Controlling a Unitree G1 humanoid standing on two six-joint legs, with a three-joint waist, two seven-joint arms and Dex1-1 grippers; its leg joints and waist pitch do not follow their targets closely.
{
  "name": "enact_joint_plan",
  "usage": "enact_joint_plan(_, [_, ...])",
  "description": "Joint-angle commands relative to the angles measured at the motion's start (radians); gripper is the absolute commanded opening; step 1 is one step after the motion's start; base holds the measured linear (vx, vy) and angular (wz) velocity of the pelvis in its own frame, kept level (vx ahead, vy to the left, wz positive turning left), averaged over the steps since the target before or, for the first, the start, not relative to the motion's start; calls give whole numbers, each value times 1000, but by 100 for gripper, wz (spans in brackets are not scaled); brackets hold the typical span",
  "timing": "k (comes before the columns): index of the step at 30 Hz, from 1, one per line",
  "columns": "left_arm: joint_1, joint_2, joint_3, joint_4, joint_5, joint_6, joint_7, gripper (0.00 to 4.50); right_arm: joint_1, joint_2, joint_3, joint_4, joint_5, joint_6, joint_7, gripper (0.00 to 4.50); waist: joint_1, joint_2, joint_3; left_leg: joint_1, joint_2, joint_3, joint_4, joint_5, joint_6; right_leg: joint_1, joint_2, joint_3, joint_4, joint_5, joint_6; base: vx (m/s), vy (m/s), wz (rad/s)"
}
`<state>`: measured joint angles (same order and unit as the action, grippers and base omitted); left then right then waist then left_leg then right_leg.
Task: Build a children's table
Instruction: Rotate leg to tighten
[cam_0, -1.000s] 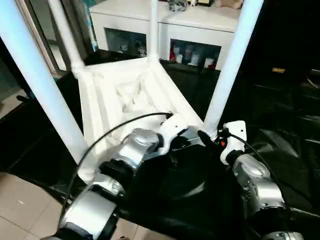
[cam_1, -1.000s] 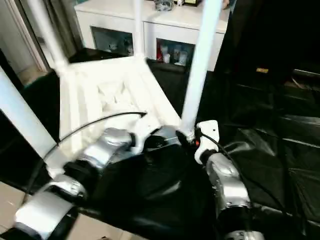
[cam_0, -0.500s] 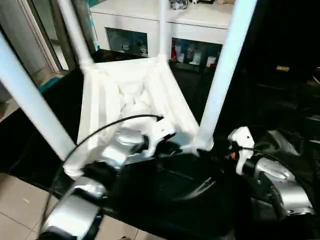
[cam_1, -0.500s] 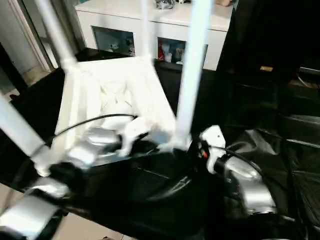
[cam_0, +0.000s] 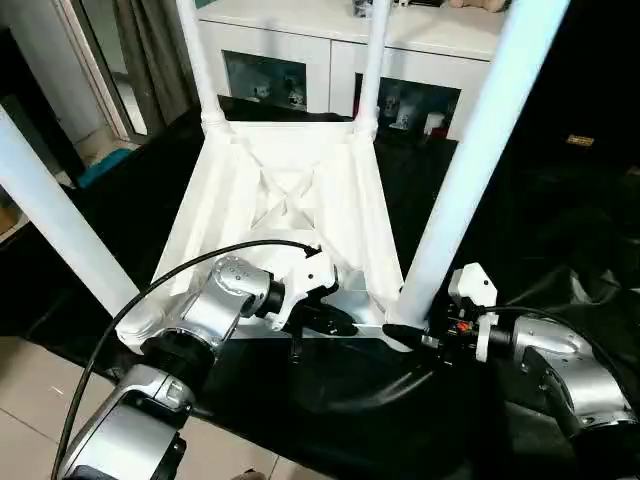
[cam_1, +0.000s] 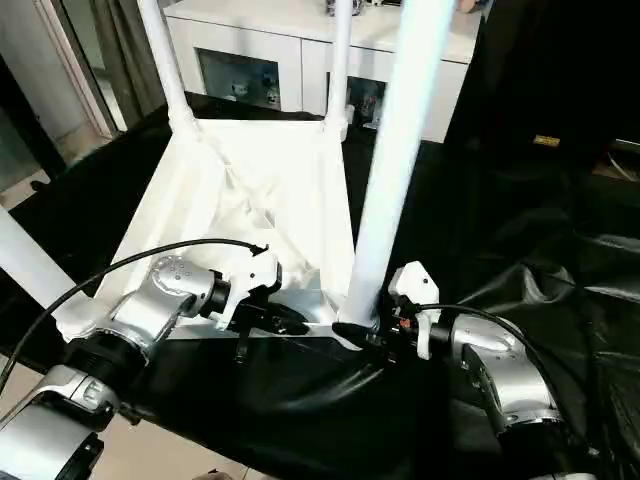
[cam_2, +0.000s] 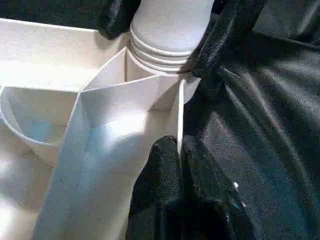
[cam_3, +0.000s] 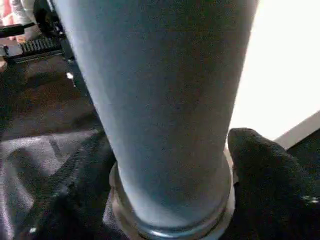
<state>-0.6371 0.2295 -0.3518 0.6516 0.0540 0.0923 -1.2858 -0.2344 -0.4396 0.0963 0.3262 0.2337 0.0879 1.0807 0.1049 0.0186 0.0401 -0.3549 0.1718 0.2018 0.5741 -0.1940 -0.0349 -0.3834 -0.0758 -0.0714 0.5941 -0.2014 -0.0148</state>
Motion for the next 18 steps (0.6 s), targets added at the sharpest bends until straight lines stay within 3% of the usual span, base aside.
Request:
enact_joint_plan(1, [27, -9, -44, -2, -8, 20, -51, 0, -12, 3, 12, -4, 10, 24, 14, 319, 0, -20, -48, 4, 73, -31, -61, -155, 92, 40, -92, 54, -73, -194, -223, 0, 0, 0])
enact_joint_plan(8, [24, -14, -34, 11, 4, 36, -8, 0, -5, 27, -5, 4, 20, 41, -34, 280, -1, -17, -49, 4, 72, -31, -60, -150, 90, 41, -90, 53, -71, -166, -233, 0, 0, 0])
enact_joint_plan(11, [16, -28, -24, 31, 14, 36, 43, 0, -8, 49, -17, 27, 2, 32, -92, 277, -7, -18, -42, 6, 70, -34, -65, -202, 66, 38, -94, 53, -84, -271, -214, 0, 0, 0])
enact_joint_plan(13, [-22, -84, 8, 105, 45, 43, 228, 0, -20, 117, -54, 91, -45, 25, -292, 276, -15, -18, -39, 10, 69, -36, -70, -241, 43, 32, -93, 54, -91, -342, -193, 0, 0, 0])
enact_joint_plan(14, [-48, -124, 29, 149, 60, 67, 348, 0, -27, 165, -81, 117, -58, 34, -414, 276, -21, -18, -36, 17, 67, -39, -71, -282, 23, 28, -94, 52, -100, -417, -178, 0, 0, 0])
enact_joint_plan(16, [-66, -156, 44, 178, 67, 84, 433, 0, -32, 203, -102, 130, -64, 44, -504, 275, -26, -19, -37, 16, 68, -45, -75, -300, 2, 29, -95, 51, -103, -456, -159, 0, 0, 0])
enact_joint_plan(18, [-77, -177, 51, 195, 71, 96, 484, 0, -36, 226, -112, 137, -73, 49, -560, 275, -27, -20, -38, 14, 68, -45, -77, -296, 3, 30, -94, 53, -104, -438, -146, 0, 0, 0])
